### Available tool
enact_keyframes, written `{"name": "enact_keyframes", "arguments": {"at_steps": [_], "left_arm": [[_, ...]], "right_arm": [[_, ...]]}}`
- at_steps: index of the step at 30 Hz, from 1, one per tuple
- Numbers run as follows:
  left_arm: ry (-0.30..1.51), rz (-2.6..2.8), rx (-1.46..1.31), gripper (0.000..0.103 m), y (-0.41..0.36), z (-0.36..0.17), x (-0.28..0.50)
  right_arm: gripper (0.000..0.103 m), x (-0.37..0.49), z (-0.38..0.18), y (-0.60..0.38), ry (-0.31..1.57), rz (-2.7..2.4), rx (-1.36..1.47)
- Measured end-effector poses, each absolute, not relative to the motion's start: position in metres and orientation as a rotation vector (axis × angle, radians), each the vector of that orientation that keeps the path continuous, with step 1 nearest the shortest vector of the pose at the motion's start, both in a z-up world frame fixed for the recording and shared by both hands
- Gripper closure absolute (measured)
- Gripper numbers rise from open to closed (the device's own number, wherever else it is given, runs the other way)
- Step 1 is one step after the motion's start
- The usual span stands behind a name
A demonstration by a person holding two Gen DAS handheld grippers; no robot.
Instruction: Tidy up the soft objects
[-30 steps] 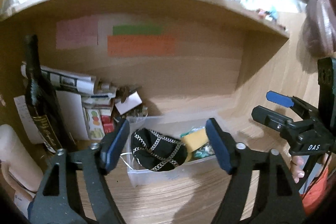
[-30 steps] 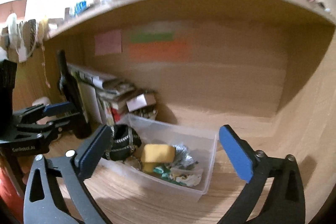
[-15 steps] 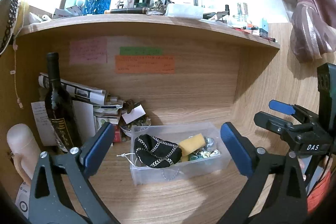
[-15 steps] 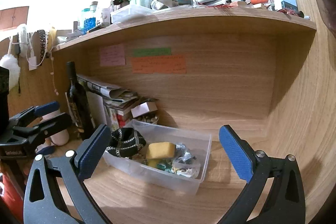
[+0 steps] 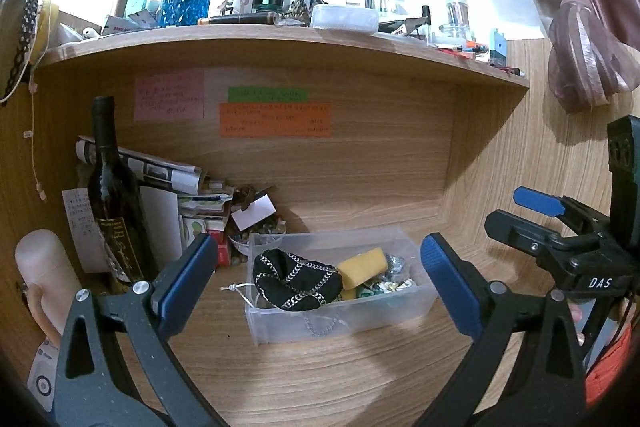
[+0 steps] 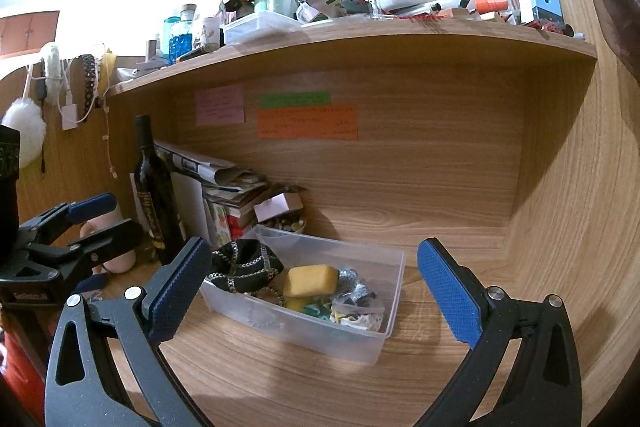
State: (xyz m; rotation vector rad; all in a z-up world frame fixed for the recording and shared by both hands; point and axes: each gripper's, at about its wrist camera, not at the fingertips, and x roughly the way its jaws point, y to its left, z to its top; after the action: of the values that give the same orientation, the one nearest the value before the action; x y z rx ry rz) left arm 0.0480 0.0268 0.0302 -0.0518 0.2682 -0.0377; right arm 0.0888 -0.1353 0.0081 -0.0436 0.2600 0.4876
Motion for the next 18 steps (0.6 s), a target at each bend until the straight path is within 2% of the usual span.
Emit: {"name": "enact_keyframes", "arguments": {"at_steps": [18], "left_arm": [[0.277, -0.039, -0.063, 0.000, 0.0274, 0.0275, 0.0495]], "right_arm": [[0.000, 0.0877, 0.0057, -0.1349, 0.261, 0.477, -0.035]]}}
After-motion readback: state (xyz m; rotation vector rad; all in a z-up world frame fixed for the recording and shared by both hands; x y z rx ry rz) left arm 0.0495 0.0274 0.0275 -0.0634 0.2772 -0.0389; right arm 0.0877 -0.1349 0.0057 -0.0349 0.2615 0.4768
